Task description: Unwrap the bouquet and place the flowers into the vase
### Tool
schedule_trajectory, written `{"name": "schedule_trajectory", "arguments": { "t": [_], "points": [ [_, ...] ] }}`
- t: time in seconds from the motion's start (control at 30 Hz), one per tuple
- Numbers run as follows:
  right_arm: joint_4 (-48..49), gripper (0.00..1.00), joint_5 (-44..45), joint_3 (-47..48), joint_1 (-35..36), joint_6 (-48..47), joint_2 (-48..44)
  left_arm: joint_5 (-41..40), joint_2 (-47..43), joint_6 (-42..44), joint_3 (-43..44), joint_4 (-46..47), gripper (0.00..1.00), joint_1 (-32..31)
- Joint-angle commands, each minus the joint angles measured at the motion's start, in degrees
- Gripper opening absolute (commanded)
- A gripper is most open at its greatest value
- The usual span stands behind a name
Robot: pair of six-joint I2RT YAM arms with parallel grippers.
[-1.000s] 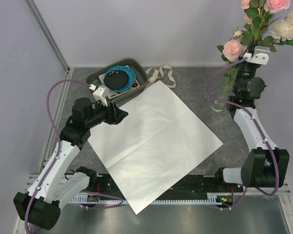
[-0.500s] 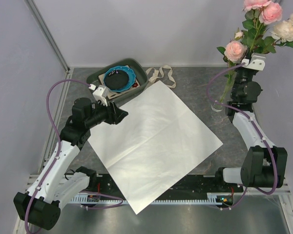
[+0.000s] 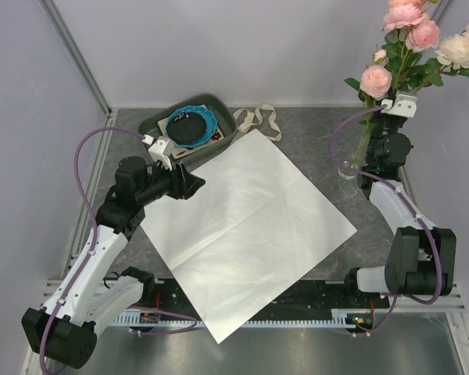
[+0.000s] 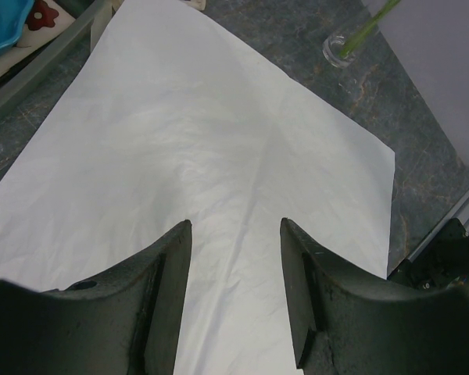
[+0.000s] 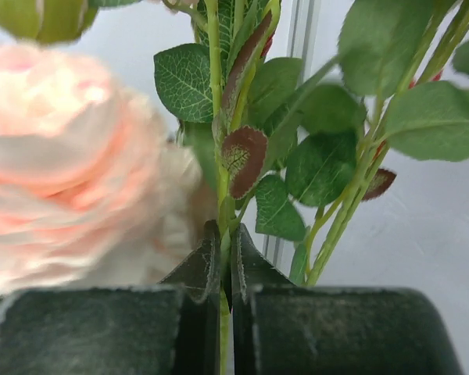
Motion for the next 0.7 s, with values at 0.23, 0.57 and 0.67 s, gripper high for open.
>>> {"name": "schedule_trajectory", "arguments": {
  "t": [0.23, 0.57, 0.67],
  "points": [
    [-0.5, 0.00, 0.5, -4.4, -0.1, 1.9, 0.5, 1.4, -0.3, 1.7, -0.3, 2.5, 0.56, 0.3],
    [-1.9, 0.02, 0.4, -4.3, 0.0, 2.3, 0.2, 1.4, -0.7, 1.7, -0.3, 2.5, 0.56, 0.4],
    [-3.2, 0.13, 0.3, -3.7, -0.1, 2.5, -0.5, 1.6, -0.8, 1.7, -0.2, 2.5, 0.56, 0.4]
  ]
}}
